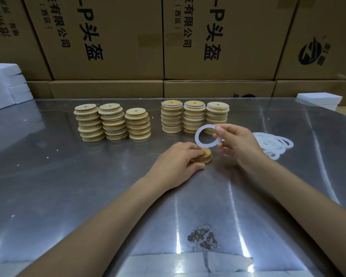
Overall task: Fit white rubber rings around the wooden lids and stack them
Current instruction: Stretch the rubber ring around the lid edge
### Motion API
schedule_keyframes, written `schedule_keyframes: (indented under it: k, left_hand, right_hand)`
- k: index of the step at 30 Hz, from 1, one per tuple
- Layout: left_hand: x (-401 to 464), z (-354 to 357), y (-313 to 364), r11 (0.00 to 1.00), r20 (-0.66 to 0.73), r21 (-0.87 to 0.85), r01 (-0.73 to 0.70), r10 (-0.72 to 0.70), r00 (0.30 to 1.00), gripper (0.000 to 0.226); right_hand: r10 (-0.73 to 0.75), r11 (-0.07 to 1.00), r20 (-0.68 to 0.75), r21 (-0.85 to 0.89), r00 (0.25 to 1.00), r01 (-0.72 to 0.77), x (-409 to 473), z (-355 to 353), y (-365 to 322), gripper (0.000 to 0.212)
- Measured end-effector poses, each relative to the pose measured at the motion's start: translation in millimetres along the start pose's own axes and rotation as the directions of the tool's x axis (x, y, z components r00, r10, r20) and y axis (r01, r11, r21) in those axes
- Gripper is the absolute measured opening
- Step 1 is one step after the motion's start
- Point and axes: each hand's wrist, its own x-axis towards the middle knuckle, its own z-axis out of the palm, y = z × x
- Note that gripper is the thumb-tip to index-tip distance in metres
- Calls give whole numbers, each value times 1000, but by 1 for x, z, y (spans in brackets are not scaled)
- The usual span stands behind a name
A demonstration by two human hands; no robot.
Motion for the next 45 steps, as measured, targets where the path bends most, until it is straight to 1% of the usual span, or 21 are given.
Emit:
schedule_keyframes:
  k: [2,4,5,7,9,10,12,13,15,18,21,24,27,29,31,33,34,37,41,43,45]
  left_hand:
    - [-1,-1,0,984,-38,-177,11,-18,999,31]
    - [-3,-5,-1,924,-120,-372,85,-139,983,13]
    - [-3,-7,-3,894,-149,-426,139,-221,964,11]
    - [-2,-7,-8,848,-157,-462,258,-365,918,21]
    - [-2,-6,-11,815,-78,-446,369,-446,892,35]
    - [-2,-5,-12,822,-17,-407,398,-442,897,46]
    - [-2,-3,-12,904,70,-246,350,-344,937,63]
    - [-1,-2,-11,934,80,-176,312,-302,950,65]
    - [-1,-1,-12,945,63,-150,290,-283,957,61]
    - [-1,-1,-15,934,42,-197,297,-295,955,52]
    - [-2,-4,-15,893,19,-346,289,-301,953,46]
    - [-3,-8,-14,859,-53,-458,228,-282,958,50]
    - [-4,-11,-13,861,-108,-491,134,-213,971,51]
    - [-3,-11,-13,827,-83,-546,131,-210,974,51]
    - [-2,-12,-12,754,-48,-635,170,-258,965,45]
    - [-1,-13,-11,695,-44,-689,205,-323,946,34]
    - [0,-12,-12,696,-61,-686,212,-346,936,30]
    - [0,-9,-15,773,-159,-596,216,-378,912,23]
    - [0,-9,-16,823,-256,-540,175,-358,898,20]
    - [0,-9,-17,813,-254,-557,170,-361,897,20]
    - [0,-9,-18,766,-233,-617,181,-398,887,17]
  right_hand:
    - [18,1000,30,-26,999,-18,-1,0,1,12]
    - [42,998,48,-52,998,-40,-2,1,1,10]
    - [58,997,60,-64,996,-54,-2,2,1,10]
    - [82,991,89,-109,993,-72,-4,3,1,9]
    - [76,978,94,-199,993,-56,-5,6,2,9]
    - [61,968,85,-247,994,-39,-5,7,3,9]
    - [44,946,67,-322,997,-20,-4,9,4,10]
    - [51,938,62,-344,997,-26,-4,9,4,10]
    - [81,926,64,-374,995,-51,-3,10,4,10]
    - [112,917,75,-392,991,-74,-3,11,5,10]
    - [144,948,71,-297,987,-117,-4,10,4,7]
    - [139,969,84,-219,987,-118,-7,12,3,8]
    - [71,983,79,-174,994,-56,-9,17,4,9]
    - [9,992,54,-129,999,-2,-10,18,4,11]
    - [-53,986,27,-154,998,57,-10,18,4,14]
    - [-94,981,19,-169,995,96,-9,18,5,16]
    - [-110,980,21,-166,994,112,-9,19,5,17]
    - [-173,972,58,-149,983,180,-10,23,5,19]
    - [-237,951,93,-178,967,251,-12,26,8,18]
    - [-225,959,86,-157,971,236,-12,27,10,16]
    - [-205,969,76,-126,976,213,-13,27,10,14]
